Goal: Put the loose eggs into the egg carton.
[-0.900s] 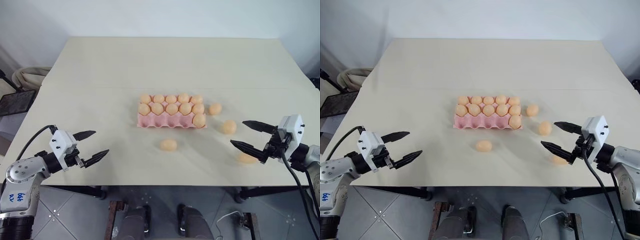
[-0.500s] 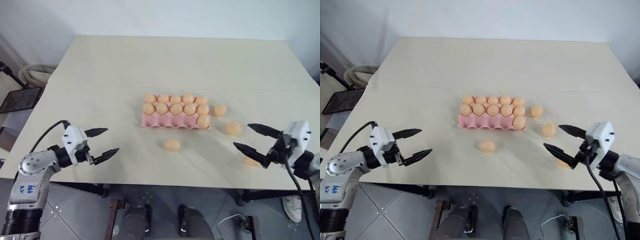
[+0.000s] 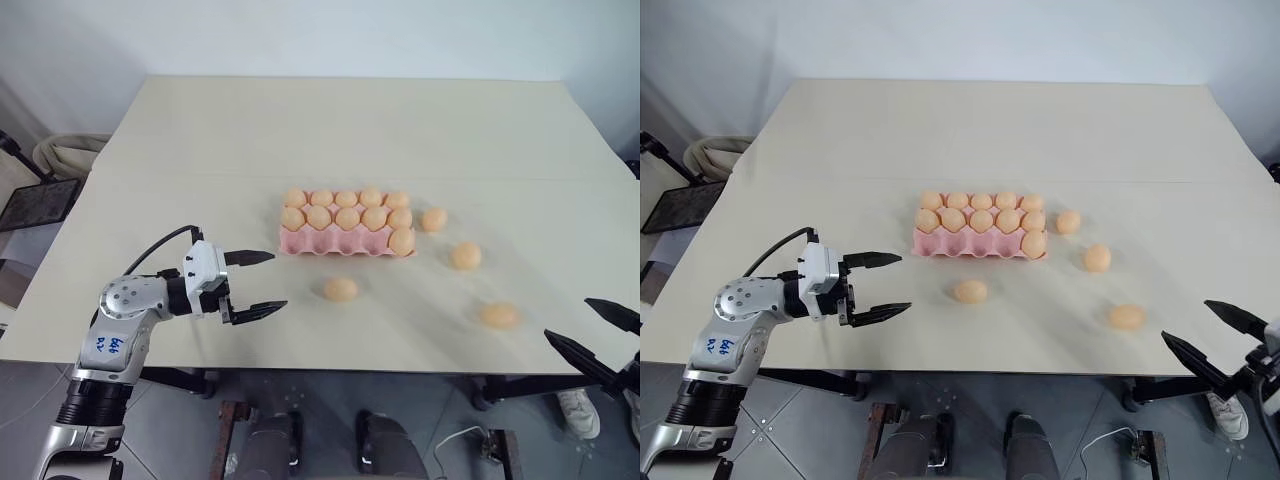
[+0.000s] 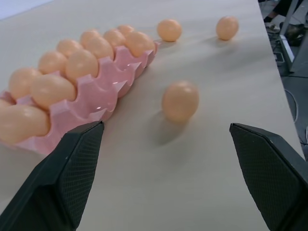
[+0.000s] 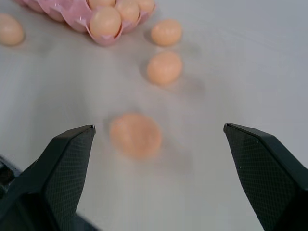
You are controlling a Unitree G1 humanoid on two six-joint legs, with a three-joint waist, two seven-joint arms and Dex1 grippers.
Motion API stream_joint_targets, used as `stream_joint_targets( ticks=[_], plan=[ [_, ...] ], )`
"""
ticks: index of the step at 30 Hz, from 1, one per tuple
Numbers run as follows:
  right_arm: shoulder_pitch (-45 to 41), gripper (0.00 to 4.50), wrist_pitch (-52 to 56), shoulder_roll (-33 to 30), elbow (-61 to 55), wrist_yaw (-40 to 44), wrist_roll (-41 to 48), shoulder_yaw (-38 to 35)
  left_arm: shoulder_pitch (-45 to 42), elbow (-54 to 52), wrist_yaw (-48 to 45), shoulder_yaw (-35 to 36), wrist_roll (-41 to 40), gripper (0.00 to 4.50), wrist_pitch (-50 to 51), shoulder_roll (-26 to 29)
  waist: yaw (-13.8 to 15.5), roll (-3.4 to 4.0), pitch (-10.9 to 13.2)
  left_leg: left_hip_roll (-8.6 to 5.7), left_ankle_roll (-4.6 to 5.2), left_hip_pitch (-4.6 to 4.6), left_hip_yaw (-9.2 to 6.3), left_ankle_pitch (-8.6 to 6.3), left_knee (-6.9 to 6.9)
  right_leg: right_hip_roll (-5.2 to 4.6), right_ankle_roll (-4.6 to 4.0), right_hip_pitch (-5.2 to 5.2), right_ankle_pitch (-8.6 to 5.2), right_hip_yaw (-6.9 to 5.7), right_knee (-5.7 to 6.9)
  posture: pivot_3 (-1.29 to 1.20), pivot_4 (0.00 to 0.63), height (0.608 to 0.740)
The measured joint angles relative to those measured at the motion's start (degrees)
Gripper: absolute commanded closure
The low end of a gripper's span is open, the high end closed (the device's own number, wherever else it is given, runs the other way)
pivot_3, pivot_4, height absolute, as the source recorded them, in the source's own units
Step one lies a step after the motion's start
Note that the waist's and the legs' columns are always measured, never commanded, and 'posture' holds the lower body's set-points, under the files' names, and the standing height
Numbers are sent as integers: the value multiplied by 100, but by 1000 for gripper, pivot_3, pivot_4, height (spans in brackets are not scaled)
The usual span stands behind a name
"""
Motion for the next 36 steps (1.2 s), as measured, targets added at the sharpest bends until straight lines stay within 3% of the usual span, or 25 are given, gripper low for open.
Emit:
stream_joint_targets(
  ticks=[6,10,13,18,22,25,31,34,36],
  plan=[
    [156,0,-43,32,189,178,-16,11,19,-4,2,-6,0,34,8,-4,-3,0,0,2,1,24,5,-1,-1,-2,-4,27,0,12,-9,0,150,740],
    [-255,0,100,-194,257,213,-63,410,72,-57,42,16,-3,34,14,-3,-49,0,0,9,1,49,5,-2,-5,0,-17,56,-4,13,-18,0,150,740],
    [-645,0,270,-426,344,212,-171,819,210,-156,105,73,-8,34,34,6,-74,0,0,12,1,53,5,-2,-6,1,-103,63,-49,12,-24,0,150,740],
    [-1529,0,402,-630,976,182,-462,1576,512,-405,266,283,-24,34,99,103,-97,0,0,12,3,54,6,-4,-6,1,-84,62,-38,7,-24,0,150,740],
    [-2012,0,490,-749,1435,329,-662,2086,787,-689,402,459,-64,34,181,144,-100,0,0,12,3,53,5,-6,-5,1,-18,62,-2,5,-24,0,150,740],
    [-2271,607,505,-813,1713,419,-775,2343,916,-861,501,538,-91,0,267,147,-105,0,0,12,4,53,6,-6,-5,1,-17,63,-1,6,-26,0,150,740],
    [-2612,2497,335,-788,1961,495,-880,2549,943,-974,683,550,-96,0,348,145,-117,0,0,12,3,53,6,-8,-7,1,-17,62,-1,6,-27,0,150,740],
    [-2641,2909,305,-705,1937,582,-836,2556,952,-975,751,550,-96,0,356,141,-117,0,0,13,2,53,6,-11,-7,2,-16,62,-1,6,-28,0,150,740],
    [-2646,2909,308,-613,1873,615,-769,2565,983,-975,791,553,-96,0,356,139,-118,0,0,13,4,53,7,-12,-7,2,-16,62,-1,7,-29,0,150,740]
  ],
)
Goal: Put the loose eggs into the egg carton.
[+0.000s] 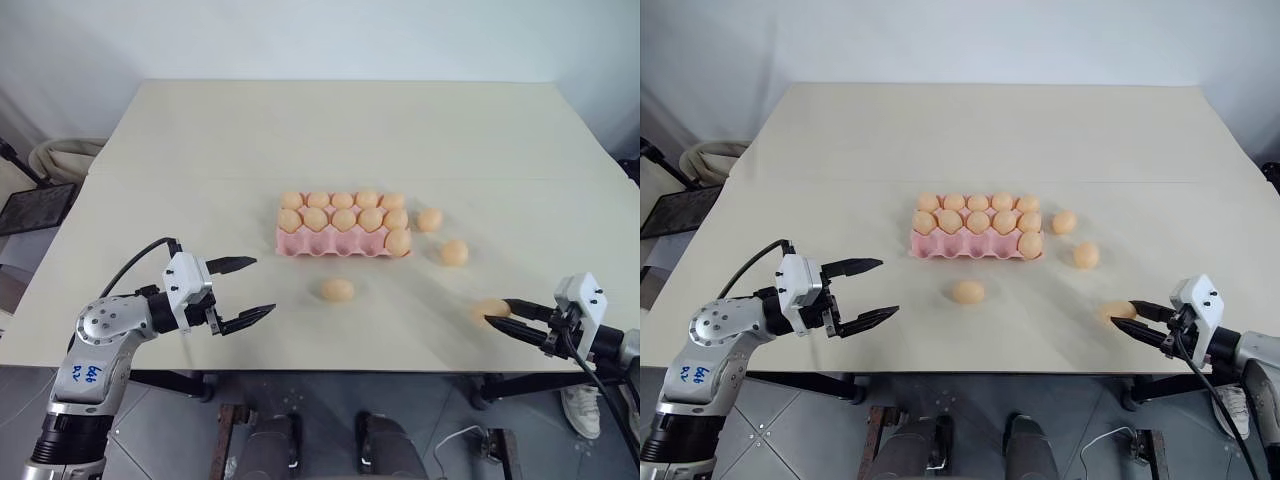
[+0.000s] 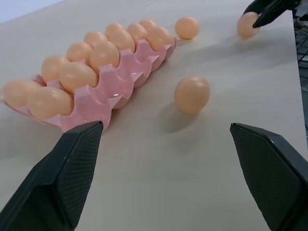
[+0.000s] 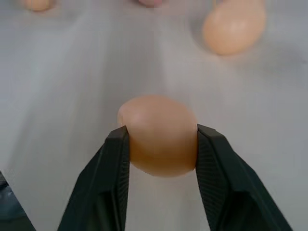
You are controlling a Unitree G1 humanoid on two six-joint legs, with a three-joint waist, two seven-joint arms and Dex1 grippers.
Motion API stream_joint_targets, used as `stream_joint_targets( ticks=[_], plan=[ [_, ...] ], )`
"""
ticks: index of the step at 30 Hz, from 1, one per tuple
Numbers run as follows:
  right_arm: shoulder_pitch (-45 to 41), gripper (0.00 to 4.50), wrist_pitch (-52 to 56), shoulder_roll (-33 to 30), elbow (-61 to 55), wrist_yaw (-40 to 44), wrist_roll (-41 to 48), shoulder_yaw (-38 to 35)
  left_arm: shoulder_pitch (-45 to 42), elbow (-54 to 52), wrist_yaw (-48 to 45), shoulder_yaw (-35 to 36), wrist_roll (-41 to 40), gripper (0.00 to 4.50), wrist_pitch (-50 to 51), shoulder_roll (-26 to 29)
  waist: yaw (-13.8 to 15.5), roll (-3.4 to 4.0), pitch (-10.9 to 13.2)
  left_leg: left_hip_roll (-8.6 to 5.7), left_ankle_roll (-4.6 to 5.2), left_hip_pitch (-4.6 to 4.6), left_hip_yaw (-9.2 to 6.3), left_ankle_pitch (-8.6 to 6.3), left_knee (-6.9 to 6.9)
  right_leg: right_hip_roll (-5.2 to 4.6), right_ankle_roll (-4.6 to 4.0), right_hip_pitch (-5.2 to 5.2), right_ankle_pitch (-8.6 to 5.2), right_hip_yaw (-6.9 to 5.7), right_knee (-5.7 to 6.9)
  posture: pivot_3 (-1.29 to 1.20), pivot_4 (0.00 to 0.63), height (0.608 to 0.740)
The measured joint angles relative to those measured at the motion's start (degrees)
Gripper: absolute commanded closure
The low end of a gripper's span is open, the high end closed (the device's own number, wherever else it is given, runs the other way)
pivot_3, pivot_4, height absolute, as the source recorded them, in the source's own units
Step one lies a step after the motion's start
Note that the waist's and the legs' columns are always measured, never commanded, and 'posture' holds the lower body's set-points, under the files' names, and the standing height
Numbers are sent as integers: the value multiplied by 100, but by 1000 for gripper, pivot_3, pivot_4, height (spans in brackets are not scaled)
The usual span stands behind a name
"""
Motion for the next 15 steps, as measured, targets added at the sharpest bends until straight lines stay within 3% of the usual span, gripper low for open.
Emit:
stream_joint_targets(
  ticks=[6,10,11,15],
  plan=[
    [-254,2909,481,9,-813,-40,383,159,99,6,144,160,-1,0,-23,-11,-30,0,0,8,-1,1,1,-1,0,5,-2,0,0,4,1,0,150,740],
    [-1397,2909,1316,302,-1536,-677,617,752,166,20,224,211,0,0,-81,-74,-68,0,0,24,-6,1,4,-4,0,17,-30,-4,-4,5,-4,0,150,740],
    [-1679,2909,1543,401,-1625,-849,656,900,173,18,260,216,0,0,-84,-82,-60,0,0,27,-9,-1,4,-6,0,19,-90,-7,-37,5,-5,0,150,740],
    [-2641,2909,2293,850,-1495,-1445,703,1432,301,7,374,307,1,0,-96,-90,-29,0,0,29,-20,-27,7,-16,1,21,-49,-46,-14,2,7,0,150,740]
  ],
)
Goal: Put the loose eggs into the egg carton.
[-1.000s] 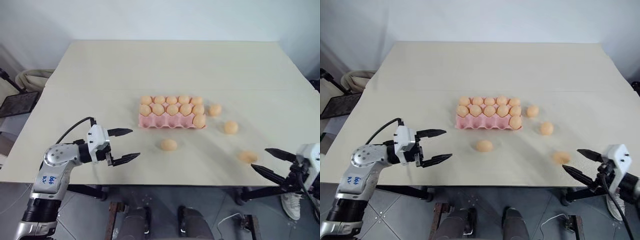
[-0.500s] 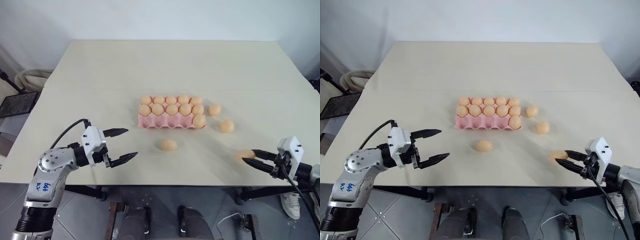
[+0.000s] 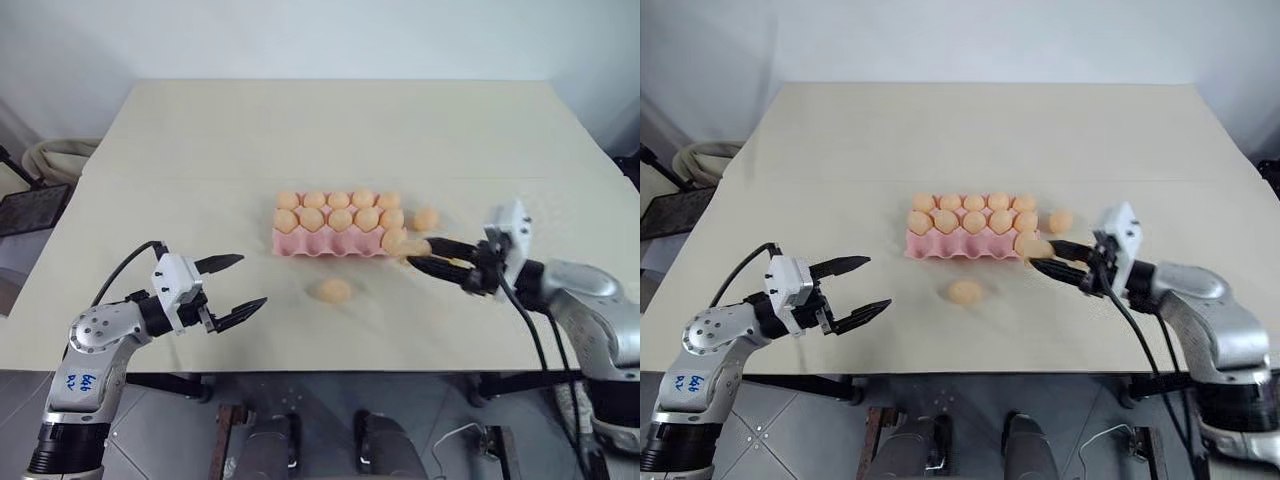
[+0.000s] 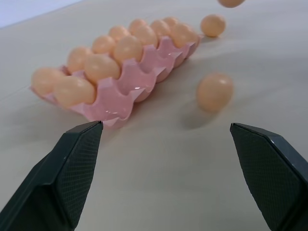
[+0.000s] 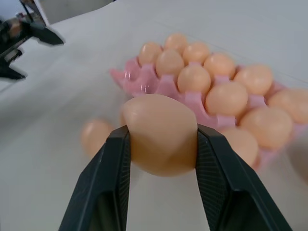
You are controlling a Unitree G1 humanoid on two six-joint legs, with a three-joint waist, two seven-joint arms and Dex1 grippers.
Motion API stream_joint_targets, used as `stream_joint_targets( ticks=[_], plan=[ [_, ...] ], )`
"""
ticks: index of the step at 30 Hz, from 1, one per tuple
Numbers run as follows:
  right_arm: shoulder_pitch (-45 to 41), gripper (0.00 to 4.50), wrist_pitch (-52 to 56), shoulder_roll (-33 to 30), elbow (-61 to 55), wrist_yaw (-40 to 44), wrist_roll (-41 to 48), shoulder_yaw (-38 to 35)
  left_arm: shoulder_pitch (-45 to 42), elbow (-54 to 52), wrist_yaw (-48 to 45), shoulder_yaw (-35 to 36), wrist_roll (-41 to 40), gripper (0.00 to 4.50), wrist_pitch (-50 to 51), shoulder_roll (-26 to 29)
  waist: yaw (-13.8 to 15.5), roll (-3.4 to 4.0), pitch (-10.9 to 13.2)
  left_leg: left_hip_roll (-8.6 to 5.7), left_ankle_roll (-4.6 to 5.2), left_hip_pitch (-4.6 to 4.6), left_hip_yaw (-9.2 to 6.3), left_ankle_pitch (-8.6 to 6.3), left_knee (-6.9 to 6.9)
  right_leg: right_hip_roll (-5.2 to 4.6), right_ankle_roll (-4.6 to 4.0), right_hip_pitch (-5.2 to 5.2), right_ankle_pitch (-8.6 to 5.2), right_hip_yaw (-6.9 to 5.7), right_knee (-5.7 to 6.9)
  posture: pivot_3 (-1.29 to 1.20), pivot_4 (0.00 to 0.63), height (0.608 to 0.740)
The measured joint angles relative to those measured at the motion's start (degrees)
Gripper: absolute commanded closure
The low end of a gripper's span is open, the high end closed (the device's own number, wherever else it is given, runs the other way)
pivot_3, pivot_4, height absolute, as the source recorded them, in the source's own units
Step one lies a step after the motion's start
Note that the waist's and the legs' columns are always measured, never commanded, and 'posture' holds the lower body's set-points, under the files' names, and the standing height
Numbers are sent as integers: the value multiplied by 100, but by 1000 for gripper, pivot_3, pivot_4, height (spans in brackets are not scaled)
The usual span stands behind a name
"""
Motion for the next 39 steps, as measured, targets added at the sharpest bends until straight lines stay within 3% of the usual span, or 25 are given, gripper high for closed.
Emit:
stream_joint_targets(
  ticks=[3,10,18,20,24,28,35,39],
  plan=[
    [-599,2909,30,290,427,-201,-286,435,75,-20,71,47,-1,0,-10,-8,12,-1,-1,2,-3,-55,8,1,12,0,13,-62,7,-15,19,0,150,740],
    [-1220,2909,-357,825,1564,-545,-1224,1142,261,-223,214,137,-7,0,-13,-19,-4,-1,-1,8,3,-55,36,-5,18,-39,15,-64,9,-137,31,0,150,740],
    [-1357,255,-630,953,1757,-504,-1427,1130,401,-438,314,155,-15,0,22,-19,-7,-1,-1,8,14,-55,44,-15,62,-54,15,-61,11,-165,64,0,150,740],
    [-1274,41,-567,840,1499,-379,-1305,1057,391,-444,316,141,-16,0,30,-26,-5,0,0,9,15,-55,43,-16,67,-55,15,-62,11,-165,71,0,150,740],
    [-752,41,-387,398,636,-126,-915,516,246,-424,291,50,-26,0,47,-70,53,-1,-1,8,18,-55,34,-23,74,-58,15,-50,11,-174,59,0,150,740],
    [492,41,-526,-71,134,14,-666,-438,-122,-271,144,-213,-25,0,43,-151,122,-1,-1,8,30,-56,42,-36,83,-59,25,-41,16,-173,45,0,150,740],
    [2481,41,-1468,-108,-115,47,-442,-2478,-807,461,-218,-514,-23,0,23,-247,175,0,-1,9,37,-49,72,-42,94,-51,42,-38,26,-186,45,0,150,740],
    [3335,41,-1953,28,-129,69,-447,-3015,-1097,801,-408,-618,-24,0,23,-297,134,0,-1,16,43,-27,95,-45,96,-45,48,-22,40,-178,37,0,150,740]
  ],
)
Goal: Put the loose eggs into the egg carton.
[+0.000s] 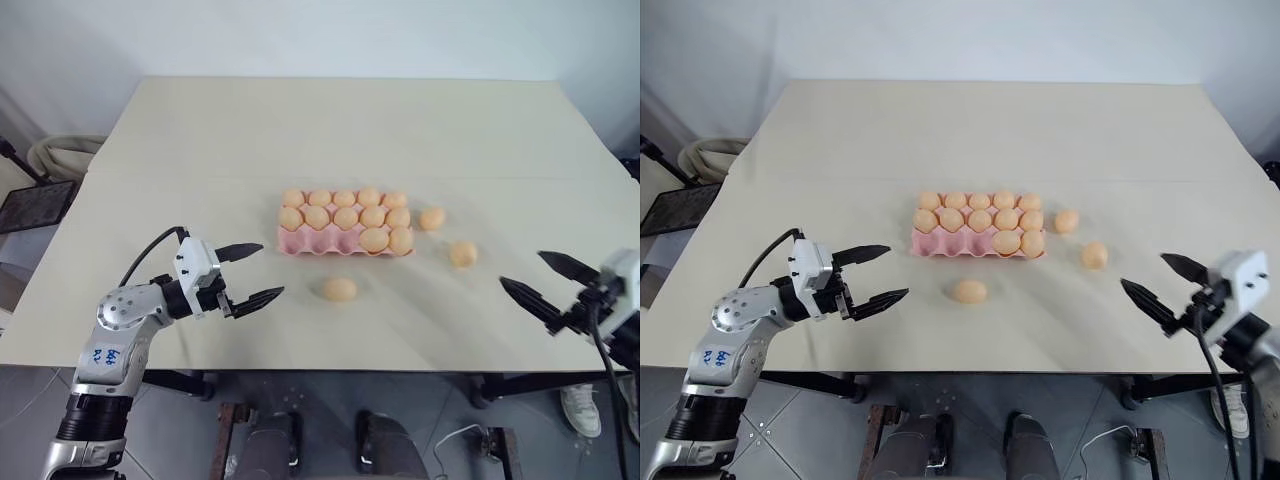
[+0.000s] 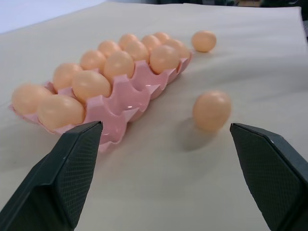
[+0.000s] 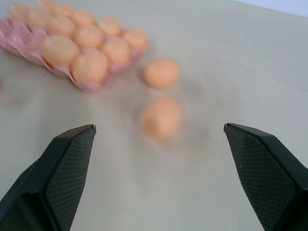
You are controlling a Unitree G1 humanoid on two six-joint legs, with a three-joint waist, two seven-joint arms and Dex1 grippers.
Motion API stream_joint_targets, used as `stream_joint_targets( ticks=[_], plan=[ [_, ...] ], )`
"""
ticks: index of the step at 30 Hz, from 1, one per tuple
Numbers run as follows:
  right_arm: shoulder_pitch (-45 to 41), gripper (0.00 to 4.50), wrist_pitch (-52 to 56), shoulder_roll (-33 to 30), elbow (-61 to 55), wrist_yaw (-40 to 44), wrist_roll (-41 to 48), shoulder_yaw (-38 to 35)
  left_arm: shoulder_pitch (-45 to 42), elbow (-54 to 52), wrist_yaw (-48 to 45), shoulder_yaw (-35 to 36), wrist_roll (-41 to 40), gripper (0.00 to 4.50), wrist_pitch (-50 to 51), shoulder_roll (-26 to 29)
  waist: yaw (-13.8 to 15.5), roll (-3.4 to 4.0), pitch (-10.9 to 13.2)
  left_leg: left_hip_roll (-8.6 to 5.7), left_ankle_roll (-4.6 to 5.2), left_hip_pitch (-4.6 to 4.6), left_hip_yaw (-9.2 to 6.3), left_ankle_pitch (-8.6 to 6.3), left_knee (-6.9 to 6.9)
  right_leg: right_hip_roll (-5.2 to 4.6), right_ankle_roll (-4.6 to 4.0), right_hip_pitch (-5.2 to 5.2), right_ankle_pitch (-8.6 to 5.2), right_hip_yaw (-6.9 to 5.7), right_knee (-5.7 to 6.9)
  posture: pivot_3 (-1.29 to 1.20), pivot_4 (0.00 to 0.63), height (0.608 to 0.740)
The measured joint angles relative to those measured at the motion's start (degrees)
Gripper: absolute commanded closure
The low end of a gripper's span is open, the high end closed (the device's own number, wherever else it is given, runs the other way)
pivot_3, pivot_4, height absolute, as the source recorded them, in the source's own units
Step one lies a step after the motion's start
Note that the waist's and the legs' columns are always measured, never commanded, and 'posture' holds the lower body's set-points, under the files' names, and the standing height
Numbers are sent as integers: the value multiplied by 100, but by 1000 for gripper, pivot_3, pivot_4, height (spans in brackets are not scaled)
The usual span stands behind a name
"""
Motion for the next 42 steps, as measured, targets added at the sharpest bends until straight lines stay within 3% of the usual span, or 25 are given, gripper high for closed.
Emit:
stream_joint_targets(
  ticks=[7,10,17,22,27,30,35,42],
  plan=[
    [743,41,-693,101,414,208,-123,-109,-207,211,-207,-43,0,0,-10,-33,-30,1,0,7,0,23,11,0,-8,0,-6,16,7,38,-12,0,150,740],
    [638,41,-680,64,485,220,-116,-59,-188,229,-212,-24,-1,0,10,-22,-70,1,0,9,0,23,10,0,-10,0,-9,13,7,62,-14,0,150,740],
    [-929,41,262,-284,772,-79,-116,942,191,-60,-23,97,4,0,111,38,-180,1,0,13,-1,21,9,0,-11,-2,-19,6,7,69,-13,0,150,740],
    [-2454,41,417,-295,1958,-125,-461,1829,496,-384,240,281,16,0,95,47,-147,2,0,12,-1,7,10,0,-12,-7,-21,-9,6,55,-16,0,150,740],
    [-3376,41,399,-105,3050,-137,-770,2321,855,-725,479,446,14,0,120,44,-116,3,1,11,-1,-28,4,-1,-5,-19,-20,-31,8,10,-17,0,150,740],
    [-3577,657,286,-4,3430,-96,-874,2474,1035,-916,588,497,10,0,134,45,-113,3,1,11,1,-29,7,-6,-2,-23,-18,-28,8,-6,-19,0,150,740],
    [-3583,2389,47,71,3651,29,-934,2593,1184,-1052,673,610,3,0,192,78,-128,3,1,10,5,-27,11,-8,4,-23,-16,-28,10,-8,-13,0,150,740],
    [-3697,2519,276,369,2369,346,-515,2792,1312,-1196,677,755,-82,0,200,85,-215,7,3,17,2,-21,13,-7,4,-19,-16,-29,10,-4,0,0,150,740]
  ],
)
